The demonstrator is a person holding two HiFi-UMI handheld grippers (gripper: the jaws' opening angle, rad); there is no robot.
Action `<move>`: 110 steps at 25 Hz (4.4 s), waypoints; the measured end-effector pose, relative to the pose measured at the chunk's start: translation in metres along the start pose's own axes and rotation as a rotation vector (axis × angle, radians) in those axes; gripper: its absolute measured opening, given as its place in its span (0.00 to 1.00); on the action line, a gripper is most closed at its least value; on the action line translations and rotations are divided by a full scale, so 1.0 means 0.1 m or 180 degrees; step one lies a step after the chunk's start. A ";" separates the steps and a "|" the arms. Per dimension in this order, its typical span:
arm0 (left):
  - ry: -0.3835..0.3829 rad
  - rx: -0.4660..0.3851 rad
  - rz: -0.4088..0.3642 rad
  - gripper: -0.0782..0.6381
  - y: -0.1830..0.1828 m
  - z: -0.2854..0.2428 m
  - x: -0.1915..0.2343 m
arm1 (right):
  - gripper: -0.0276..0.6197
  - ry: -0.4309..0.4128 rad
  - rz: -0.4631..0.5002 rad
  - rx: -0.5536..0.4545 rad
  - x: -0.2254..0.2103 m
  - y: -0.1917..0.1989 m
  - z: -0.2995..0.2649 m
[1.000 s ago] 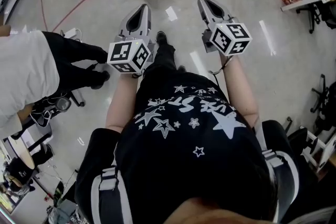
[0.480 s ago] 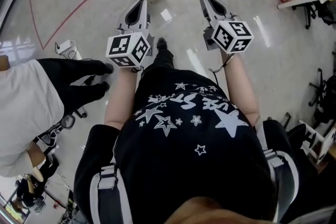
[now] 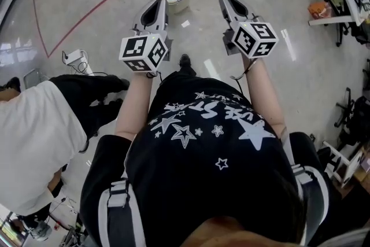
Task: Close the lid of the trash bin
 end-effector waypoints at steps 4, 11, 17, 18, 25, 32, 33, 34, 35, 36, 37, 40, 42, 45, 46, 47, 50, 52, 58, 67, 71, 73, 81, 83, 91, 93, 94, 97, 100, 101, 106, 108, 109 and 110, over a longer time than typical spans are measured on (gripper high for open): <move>-0.0026 -0.0035 0.0024 0.12 -0.13 -0.10 0.28 | 0.05 -0.0070 0.0039 0.0027 0.11 -0.10 -0.35; -0.0079 -0.0077 0.0027 0.12 -0.16 -0.18 0.53 | 0.05 -0.0129 0.0048 0.0035 0.14 -0.14 -0.71; -0.0157 -0.0046 0.0005 0.12 -0.18 -0.34 0.63 | 0.05 -0.0194 0.0023 0.0055 -0.02 -0.19 -0.95; -0.0177 -0.0048 -0.0006 0.12 -0.18 -0.37 0.65 | 0.05 -0.0219 0.0030 0.0063 -0.05 -0.20 -1.01; -0.0475 -0.0116 -0.0042 0.12 -0.21 -0.70 0.80 | 0.05 -0.0488 0.0039 0.0092 -0.35 -0.34 -1.58; -0.0768 -0.0023 -0.0032 0.12 -0.21 -1.18 0.88 | 0.05 -0.0699 -0.0072 0.0166 -0.81 -0.56 -2.17; -0.0818 -0.0024 -0.0014 0.12 -0.20 -1.25 0.90 | 0.05 -0.0733 -0.0073 0.0195 -0.88 -0.58 -2.25; -0.0863 -0.0025 -0.0004 0.12 -0.21 -1.33 0.92 | 0.05 -0.0766 -0.0073 0.0227 -0.94 -0.59 -2.33; -0.0904 -0.0022 -0.0007 0.12 -0.21 -1.41 0.93 | 0.05 -0.0798 -0.0074 0.0260 -1.02 -0.61 -2.41; -0.0944 -0.0020 -0.0017 0.12 -0.22 -1.50 0.93 | 0.05 -0.0829 -0.0079 0.0289 -1.09 -0.64 -2.49; -0.0982 -0.0021 -0.0026 0.12 -0.23 -1.58 0.93 | 0.05 -0.0860 -0.0084 0.0313 -1.17 -0.67 -2.58; -0.1119 -0.0060 -0.0032 0.12 -0.27 -1.83 0.92 | 0.05 -0.0978 -0.0082 0.0369 -1.40 -0.80 -2.80; -0.1243 -0.0091 -0.0022 0.12 -0.28 -1.95 0.90 | 0.05 -0.1086 -0.0074 0.0412 -1.52 -0.87 -2.93; -0.1416 -0.0120 -0.0001 0.12 -0.26 -2.12 0.85 | 0.05 -0.1225 -0.0074 0.0486 -1.70 -0.93 -3.10; -0.1465 -0.0123 0.0004 0.12 -0.25 -2.18 0.83 | 0.05 -0.1264 -0.0082 0.0513 -1.77 -0.94 -3.15; -0.1513 -0.0122 0.0008 0.12 -0.23 -2.24 0.81 | 0.05 -0.1303 -0.0093 0.0544 -1.83 -0.95 -3.20; -0.1660 -0.0126 0.0019 0.12 -0.17 -2.40 0.76 | 0.05 -0.1431 -0.0121 0.0652 -2.01 -0.93 -3.37; -0.1759 -0.0144 0.0026 0.12 -0.15 -2.47 0.73 | 0.05 -0.1526 -0.0121 0.0711 -2.08 -0.93 -3.47; -0.1947 -0.0116 0.0017 0.12 -0.13 -2.50 0.74 | 0.05 -0.1662 -0.0182 0.0803 -2.08 -0.90 -3.73; -0.1862 0.0014 0.0078 0.12 -0.04 -2.57 1.13 | 0.05 -0.1526 -0.0205 0.0982 -2.01 -0.72 -3.91; -0.1751 0.0087 0.0071 0.12 -0.02 -2.71 1.41 | 0.05 -0.1395 -0.0186 0.1073 -1.96 -0.62 -4.06; -0.1679 0.0177 0.0046 0.12 0.01 -2.79 1.58 | 0.05 -0.1318 -0.0175 0.1100 -1.94 -0.57 -4.17; -0.1352 0.0534 0.0262 0.12 0.33 -3.12 2.18 | 0.05 -0.0978 -0.0125 0.1305 -1.98 -0.25 -4.59; -0.1309 0.0599 0.0308 0.12 0.42 -3.22 2.32 | 0.05 -0.0903 -0.0133 0.1360 -2.02 -0.15 -4.71; -0.1215 0.0783 0.0330 0.12 0.73 -3.51 2.80 | 0.05 -0.0733 -0.0143 0.1546 -2.08 0.20 -5.08; -0.1240 0.0833 0.0391 0.12 0.82 -3.55 2.91 | 0.05 -0.0709 -0.0121 0.1599 -2.10 0.28 -5.17; -0.1251 0.0860 0.0415 0.12 0.88 -3.57 2.97 | 0.05 -0.0696 -0.0110 0.1621 -2.11 0.32 -5.23; -0.1262 0.0936 0.0441 0.12 1.03 -3.61 3.12 | 0.05 -0.0659 -0.0107 0.1689 -2.11 0.46 -5.38; -0.1265 0.0997 0.0440 0.12 1.16 -3.65 3.23 | 0.05 -0.0658 -0.0115 0.1775 -2.11 0.61 -5.52; -0.1264 0.1021 0.0442 0.12 1.21 -3.66 3.26 | 0.05 -0.0664 -0.0115 0.1803 -2.11 0.66 -5.55; -0.1263 0.1141 0.0485 0.12 1.44 -3.73 3.42 | 0.05 -0.0684 -0.0095 0.1920 -2.12 0.87 -5.71; -0.1284 0.1175 0.0505 0.12 1.51 -3.74 3.49 | 0.05 -0.0688 -0.0094 0.1953 -2.12 0.93 -5.76; -0.1296 0.1188 0.0513 0.12 1.55 -3.74 3.51 | 0.05 -0.0689 -0.0090 0.1969 -2.12 0.96 -5.78; -0.1306 0.1199 0.0522 0.12 1.58 -3.75 3.54 | 0.05 -0.0692 -0.0080 0.1986 -2.12 0.98 -5.79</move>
Point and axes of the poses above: the fingertips, and each gripper's own axes: z backward along the fingers, x to its left, y out of its underside, the point moved 9 cm from there along z, backward along the fingers, and after that the axes turned 4 degrees about -y, right-handed, at the moved point
